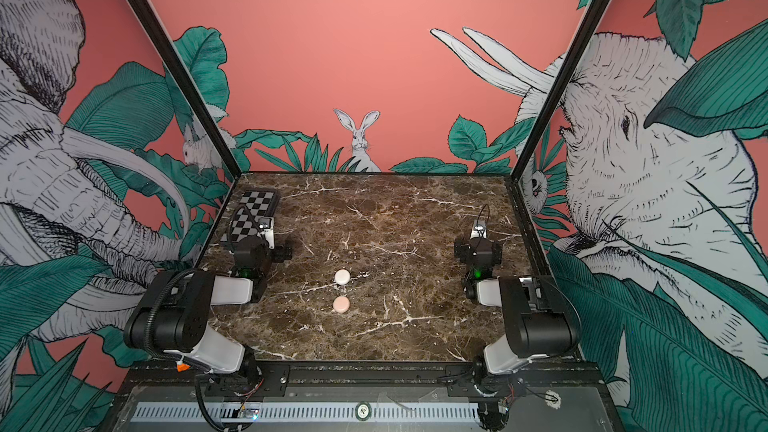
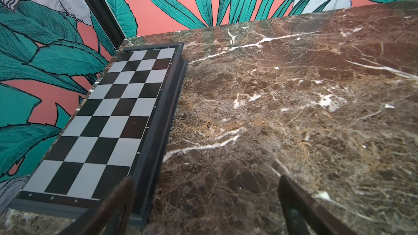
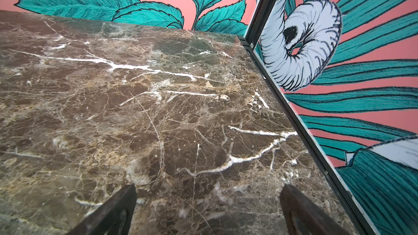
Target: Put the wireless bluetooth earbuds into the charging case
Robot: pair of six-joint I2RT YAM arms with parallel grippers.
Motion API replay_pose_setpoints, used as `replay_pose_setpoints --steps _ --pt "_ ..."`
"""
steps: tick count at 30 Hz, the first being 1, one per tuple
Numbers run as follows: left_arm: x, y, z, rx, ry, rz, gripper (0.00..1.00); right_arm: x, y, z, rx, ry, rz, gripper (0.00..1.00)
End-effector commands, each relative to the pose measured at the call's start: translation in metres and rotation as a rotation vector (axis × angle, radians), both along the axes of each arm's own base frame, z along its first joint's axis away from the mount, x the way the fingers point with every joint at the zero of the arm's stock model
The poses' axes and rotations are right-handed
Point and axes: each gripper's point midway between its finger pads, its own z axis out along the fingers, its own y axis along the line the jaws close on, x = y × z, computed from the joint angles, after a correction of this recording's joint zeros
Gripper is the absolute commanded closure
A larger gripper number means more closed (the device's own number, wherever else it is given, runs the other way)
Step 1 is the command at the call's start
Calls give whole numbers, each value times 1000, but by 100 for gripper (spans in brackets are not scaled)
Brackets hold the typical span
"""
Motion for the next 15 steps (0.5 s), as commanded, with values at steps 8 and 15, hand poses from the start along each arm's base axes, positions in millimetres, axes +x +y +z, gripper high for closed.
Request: replay_pose_setpoints --steps 8,15 --pt "5 1 9 11 -21 2 1 3 1 9 10 -41 2 2" --pt "5 0 9 10 -21 1 1 4 0 8 13 -38 2 2"
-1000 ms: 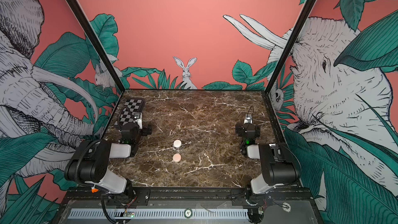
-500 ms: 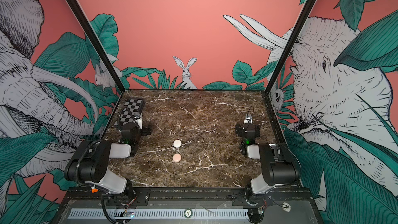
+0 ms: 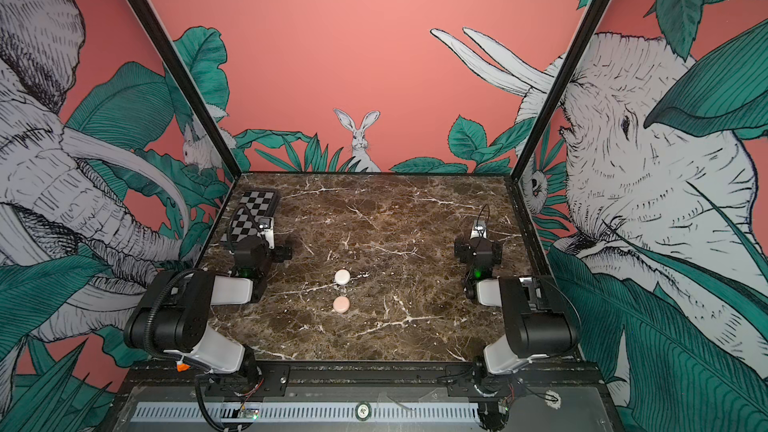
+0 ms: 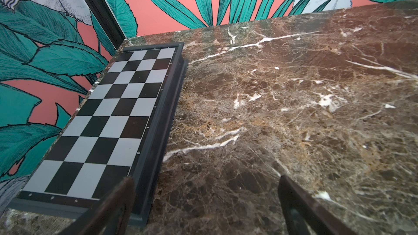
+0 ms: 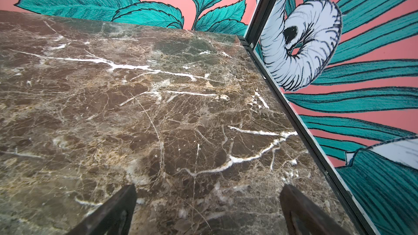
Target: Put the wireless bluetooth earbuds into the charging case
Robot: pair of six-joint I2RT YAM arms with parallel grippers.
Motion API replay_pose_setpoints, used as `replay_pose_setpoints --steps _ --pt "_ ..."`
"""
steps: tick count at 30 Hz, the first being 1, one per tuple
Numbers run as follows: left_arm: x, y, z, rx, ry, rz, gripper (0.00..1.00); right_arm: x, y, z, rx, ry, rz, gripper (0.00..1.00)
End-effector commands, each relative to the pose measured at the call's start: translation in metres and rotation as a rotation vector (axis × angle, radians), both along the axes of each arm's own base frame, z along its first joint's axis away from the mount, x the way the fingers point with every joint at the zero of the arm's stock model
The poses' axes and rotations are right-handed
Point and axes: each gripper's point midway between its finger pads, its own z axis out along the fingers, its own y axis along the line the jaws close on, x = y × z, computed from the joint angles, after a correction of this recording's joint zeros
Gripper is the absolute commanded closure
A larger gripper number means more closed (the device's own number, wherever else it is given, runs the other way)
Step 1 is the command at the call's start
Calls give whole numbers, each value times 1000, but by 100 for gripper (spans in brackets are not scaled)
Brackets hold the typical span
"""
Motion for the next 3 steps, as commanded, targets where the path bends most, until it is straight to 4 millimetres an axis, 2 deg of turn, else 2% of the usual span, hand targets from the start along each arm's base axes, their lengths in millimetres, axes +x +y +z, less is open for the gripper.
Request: replay_pose_setpoints --steps 1,3 --pt "5 0 8 10 -21 1 1 3 0 7 17 -36 5 2" --pt "5 0 9 11 -21 2 1 3 0 8 20 -38 9 2"
